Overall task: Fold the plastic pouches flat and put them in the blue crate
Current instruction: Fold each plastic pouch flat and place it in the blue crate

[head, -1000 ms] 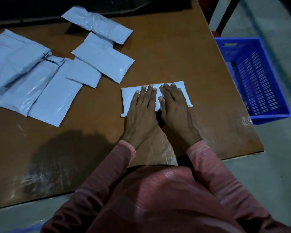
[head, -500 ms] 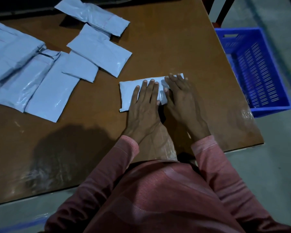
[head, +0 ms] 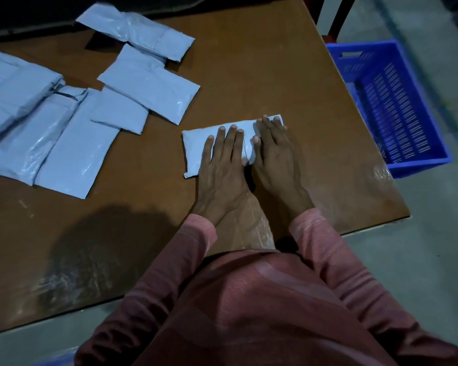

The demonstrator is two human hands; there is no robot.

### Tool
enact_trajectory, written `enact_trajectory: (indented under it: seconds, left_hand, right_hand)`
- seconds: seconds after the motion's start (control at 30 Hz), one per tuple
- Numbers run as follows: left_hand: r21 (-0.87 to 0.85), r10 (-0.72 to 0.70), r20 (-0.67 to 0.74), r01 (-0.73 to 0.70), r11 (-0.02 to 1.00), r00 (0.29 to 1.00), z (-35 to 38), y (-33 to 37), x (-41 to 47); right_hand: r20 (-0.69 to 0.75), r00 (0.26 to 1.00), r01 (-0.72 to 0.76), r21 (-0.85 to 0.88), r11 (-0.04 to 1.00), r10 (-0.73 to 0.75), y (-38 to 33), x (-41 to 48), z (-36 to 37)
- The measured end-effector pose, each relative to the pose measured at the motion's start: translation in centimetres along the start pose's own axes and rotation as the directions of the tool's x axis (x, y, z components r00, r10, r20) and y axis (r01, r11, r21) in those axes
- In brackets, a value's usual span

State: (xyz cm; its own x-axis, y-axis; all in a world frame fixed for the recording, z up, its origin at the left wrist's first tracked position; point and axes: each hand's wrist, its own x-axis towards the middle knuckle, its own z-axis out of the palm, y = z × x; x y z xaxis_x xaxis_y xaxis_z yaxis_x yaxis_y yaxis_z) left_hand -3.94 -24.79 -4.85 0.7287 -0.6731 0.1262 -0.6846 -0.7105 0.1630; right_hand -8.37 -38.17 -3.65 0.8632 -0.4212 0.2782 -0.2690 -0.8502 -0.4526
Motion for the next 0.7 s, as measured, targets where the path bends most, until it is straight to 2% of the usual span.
enact_trajectory:
  seconds: [0.13, 0.3, 0.47, 0.53, 0.63, 0.7]
  left_hand:
    - [0.001, -0.010, -0.009, 0.010, 1.000, 1.000, 0.2, -0.1, 0.0]
    - [0.026, -0.005, 0.023, 0.005, 1.000, 1.000, -0.1, -0.1, 0.1]
    - [-0.039, 0.003, 0.061, -0.001, 0.999, 0.998, -1.0, -0.3, 0.3]
    - [-0.135, 0.003, 0.097, 0.010, 0.991, 0.995, -2.1, -0.4, 0.5]
    - [-0.313, -0.053, 0.181, 0.108, 0.944, 0.982, -4.7, -1.9, 2.0]
    - [-0.219, -0.047, 0.172, 0.085, 0.972, 0.984, -6.0, -3.6, 3.3]
  right_hand:
    - [-0.007, 0.999, -0.034, -0.014, 0.999, 0.034, -0.5, -0.8, -0.3]
    - [0.148, 0.987, -0.053, -0.103, 0.993, 0.068, 0.7, -1.9, 0.2]
    - [0.235, 0.966, -0.094, -0.086, 0.992, 0.112, 0.4, -1.4, -0.3]
    - [0.277, 0.953, -0.099, -0.092, 0.991, 0.121, 0.2, -1.3, -0.7]
    - [0.380, 0.908, -0.111, -0.186, 0.976, 0.175, -0.1, 0.2, -2.1]
    - [0.441, 0.874, -0.088, -0.267, 0.960, 0.203, -0.2, 1.8, -3.4]
